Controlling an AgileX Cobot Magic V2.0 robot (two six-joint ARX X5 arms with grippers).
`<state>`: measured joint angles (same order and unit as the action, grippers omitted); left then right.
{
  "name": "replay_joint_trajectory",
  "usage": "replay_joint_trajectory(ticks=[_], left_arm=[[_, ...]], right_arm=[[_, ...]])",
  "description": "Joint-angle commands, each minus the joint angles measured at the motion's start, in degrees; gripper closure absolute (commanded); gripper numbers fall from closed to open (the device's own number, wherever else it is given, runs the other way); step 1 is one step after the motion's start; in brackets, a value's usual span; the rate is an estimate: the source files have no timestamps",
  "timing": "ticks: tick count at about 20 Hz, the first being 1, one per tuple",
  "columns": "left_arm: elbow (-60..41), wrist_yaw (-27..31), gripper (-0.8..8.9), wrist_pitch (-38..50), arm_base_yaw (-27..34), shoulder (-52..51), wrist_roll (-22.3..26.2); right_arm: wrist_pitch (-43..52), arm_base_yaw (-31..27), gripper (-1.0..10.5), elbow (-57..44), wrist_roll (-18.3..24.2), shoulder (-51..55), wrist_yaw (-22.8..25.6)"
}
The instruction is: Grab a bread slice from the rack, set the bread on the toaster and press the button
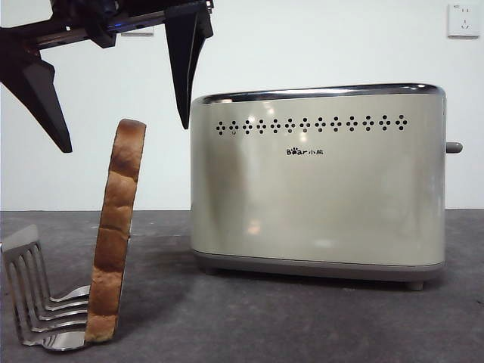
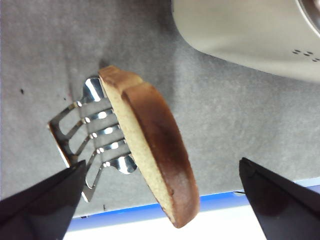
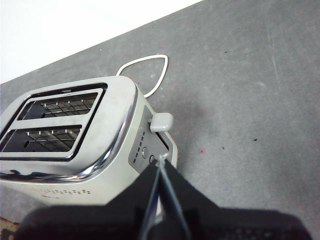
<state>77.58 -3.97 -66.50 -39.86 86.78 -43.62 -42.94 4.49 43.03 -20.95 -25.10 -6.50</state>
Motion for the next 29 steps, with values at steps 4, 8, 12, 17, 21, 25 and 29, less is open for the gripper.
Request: replay_joint_trajectory(ticks=[4, 8, 12, 17, 21, 25, 29], left_arm=[[-0.11, 0.48, 4.91, -1.31, 0.61, 0.59, -1.2], [-0.11, 0.57, 6.66, -1.25, 0.59, 0.59, -1.25], [-0.11, 0.83, 8.22, -1.2, 0.52, 0.59, -1.16], [-0.11, 2.01, 8.22, -1.84, 0.39, 0.52, 0.24], [-0.11, 3.76, 8.22, -4.28, 0.48, -0.57, 1.49], [-0.11, 4.57, 8.22, -3.69, 0.61, -3.89, 2.43], [-0.11, 7.61, 8.22, -3.1, 0.55, -8.48, 5.64]], right_arm=[[0.17, 0.11, 9.5, 0.22, 0.7, 0.11, -0.11], [-0.26, 0.11, 9.5, 0.22, 0.7, 0.11, -0.11], [-0.79, 0.11, 9.5, 0.22, 0.7, 0.11, -0.11], [-2.14, 0.09, 9.5, 0.22, 0.68, 0.11, -0.11], [-2.19, 0.09, 9.5, 0.22, 0.66, 0.11, -0.11], [-2.14, 0.09, 9.5, 0.22, 0.66, 0.11, -0.11], [-2.16, 0.09, 9.5, 0.22, 0.63, 0.11, -0.09]])
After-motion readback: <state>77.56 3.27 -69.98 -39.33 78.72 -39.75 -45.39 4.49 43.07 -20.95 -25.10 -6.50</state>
